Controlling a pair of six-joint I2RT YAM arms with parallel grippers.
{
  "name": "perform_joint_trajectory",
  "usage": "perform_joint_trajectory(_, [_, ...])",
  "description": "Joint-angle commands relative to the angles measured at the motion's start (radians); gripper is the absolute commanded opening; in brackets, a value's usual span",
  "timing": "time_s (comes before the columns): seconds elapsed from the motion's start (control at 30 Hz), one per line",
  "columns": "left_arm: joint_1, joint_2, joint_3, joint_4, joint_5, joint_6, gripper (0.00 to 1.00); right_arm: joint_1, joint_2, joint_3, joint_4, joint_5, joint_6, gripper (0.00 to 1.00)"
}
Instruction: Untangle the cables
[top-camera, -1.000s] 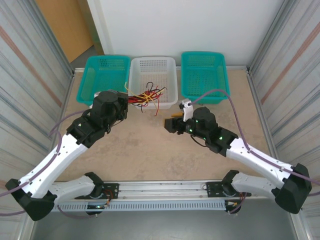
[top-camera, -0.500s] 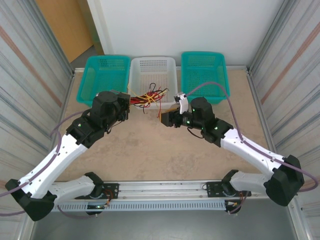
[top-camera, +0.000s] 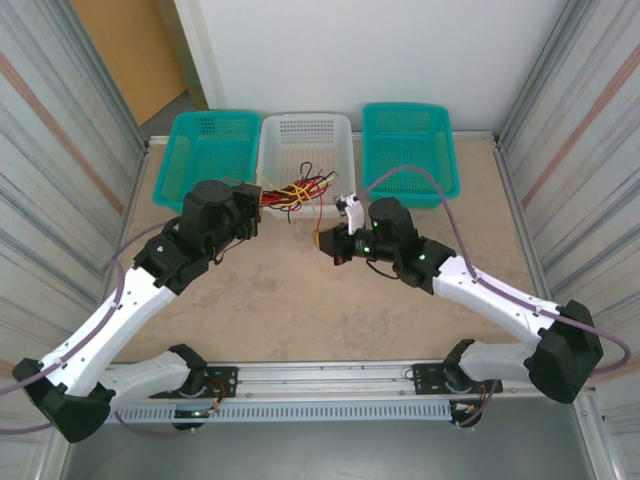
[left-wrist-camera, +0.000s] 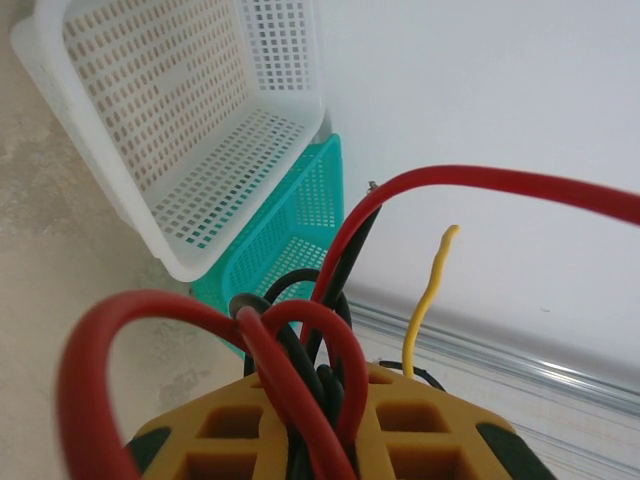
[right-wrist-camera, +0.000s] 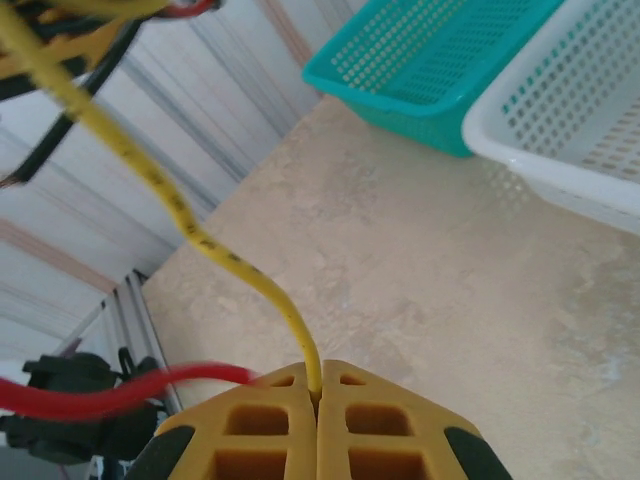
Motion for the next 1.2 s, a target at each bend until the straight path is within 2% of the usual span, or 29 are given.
perform_joint_trajectory(0.0, [0.006, -0.004, -0.062, 0.177, 0.001, -0.04, 0.0, 0.086, 0.008, -0.008, 0.047, 0.087, 0.01, 0.0])
perform_joint_trajectory(0.07, [0.004, 0.011, -0.113, 0.341, -0.008, -0.03, 0.0, 0.158, 0.038, -0.01, 0.088, 0.147, 0.033, 0.0])
perform_joint_trajectory(0.13, [-0.009, 0.025, -0.115, 0.403, -0.047, 0.014, 0.0, 0.238, 0.07, -0.008, 0.145, 0.215, 0.064, 0.0])
perform_joint_trajectory(0.23, [-0.039, 0.027, -0.119, 0.473, -0.165, 0.21, 0.0, 0.357, 0.08, 0.063, 0.146, 0.344, 0.052, 0.0])
perform_joint_trajectory(0.37, [-0.023, -0.005, -0.247, 0.684, -0.199, 0.455, 0.0, 0.453, 0.034, 0.287, -0.054, 0.559, -0.057, 0.0])
perform_joint_trajectory(0.4, [-0.004, -0.011, -0.295, 0.76, -0.167, 0.513, 0.0, 0.444, 0.024, 0.368, -0.141, 0.593, -0.077, 0.0])
perform_joint_trajectory(0.43, [0.027, -0.008, -0.299, 0.733, -0.109, 0.533, 0.0, 0.431, 0.02, 0.45, -0.229, 0.621, -0.1, 0.0])
perform_joint_trajectory(0.47, [0.055, -0.003, -0.293, 0.694, -0.04, 0.566, 0.0, 0.416, 0.02, 0.522, -0.298, 0.635, -0.118, 0.0])
perform_joint_trajectory(0.53, [0.061, -0.011, -0.331, 0.708, 0.026, 0.682, 0.0, 0.361, 0.023, 0.662, -0.42, 0.618, -0.147, 0.0])
perform_joint_trajectory(0.63, [0.086, -0.035, -0.386, 0.755, 0.177, 0.749, 0.0, 0.227, 0.045, 0.816, -0.556, 0.554, -0.145, 0.0])
perform_joint_trajectory(0.77, [0.11, -0.03, -0.38, 0.859, 0.456, 0.772, 0.0, -0.024, 0.072, 0.865, -0.629, 0.422, -0.113, 0.0])
perform_joint_trajectory(0.87, [0.11, -0.014, -0.334, 0.895, 0.637, 0.78, 0.0, -0.231, 0.098, 0.829, -0.633, 0.262, -0.056, 0.0])
perform_joint_trajectory(0.93, [0.118, -0.004, -0.32, 0.956, 0.729, 0.734, 0.0, -0.322, 0.113, 0.782, -0.622, 0.19, -0.034, 0.0])
perform_joint_trajectory(1.0, [0.122, 0.009, -0.321, 1.079, 0.774, 0.631, 0.0, -0.383, 0.121, 0.697, -0.585, 0.105, -0.007, 0.0])
perform_joint_trajectory(1.1, [0.126, 0.068, -0.329, 1.389, 0.756, 0.428, 0.0, -0.396, 0.118, 0.544, -0.492, 0.019, 0.027, 0.0])
perform_joint_trajectory(1.17, [0.125, 0.143, -0.3, 1.613, 0.73, 0.303, 0.0, -0.366, 0.089, 0.386, -0.333, -0.059, 0.106, 0.0])
